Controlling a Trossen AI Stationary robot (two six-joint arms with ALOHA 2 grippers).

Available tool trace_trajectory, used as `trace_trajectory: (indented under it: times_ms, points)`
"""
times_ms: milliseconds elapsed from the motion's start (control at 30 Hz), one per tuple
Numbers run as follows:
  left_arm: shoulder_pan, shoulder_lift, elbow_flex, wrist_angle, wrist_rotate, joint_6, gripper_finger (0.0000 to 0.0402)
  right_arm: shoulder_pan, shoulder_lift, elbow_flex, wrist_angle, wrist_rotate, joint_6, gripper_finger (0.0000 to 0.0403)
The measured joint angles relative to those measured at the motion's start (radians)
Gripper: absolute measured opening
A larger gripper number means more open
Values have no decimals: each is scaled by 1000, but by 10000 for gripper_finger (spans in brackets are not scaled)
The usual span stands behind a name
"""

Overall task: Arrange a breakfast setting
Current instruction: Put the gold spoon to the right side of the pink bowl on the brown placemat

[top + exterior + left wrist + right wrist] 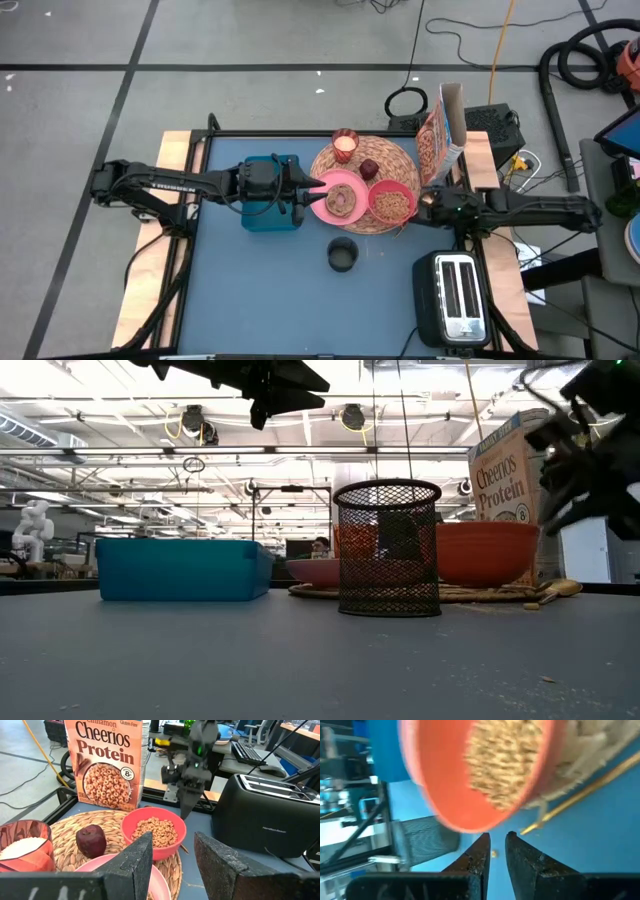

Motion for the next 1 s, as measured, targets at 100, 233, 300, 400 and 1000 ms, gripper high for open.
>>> trace_trajectory:
  times_ms: [100,233,300,400,1000]
  points:
    - [0,0,0,0,0,0,150,0,-21,47,-33,28,-31,42]
    - [0,0,0,0,0,0,150,0,-25,122,-116,89,-77,15]
    - [0,0,0,0,0,0,150,0,-25,156,-151,117,-92,4]
    - [0,0,0,0,0,0,150,0,-25,192,-180,169,-108,4]
    - [0,0,0,0,0,0,150,0,30,194,-250,474,-236,3]
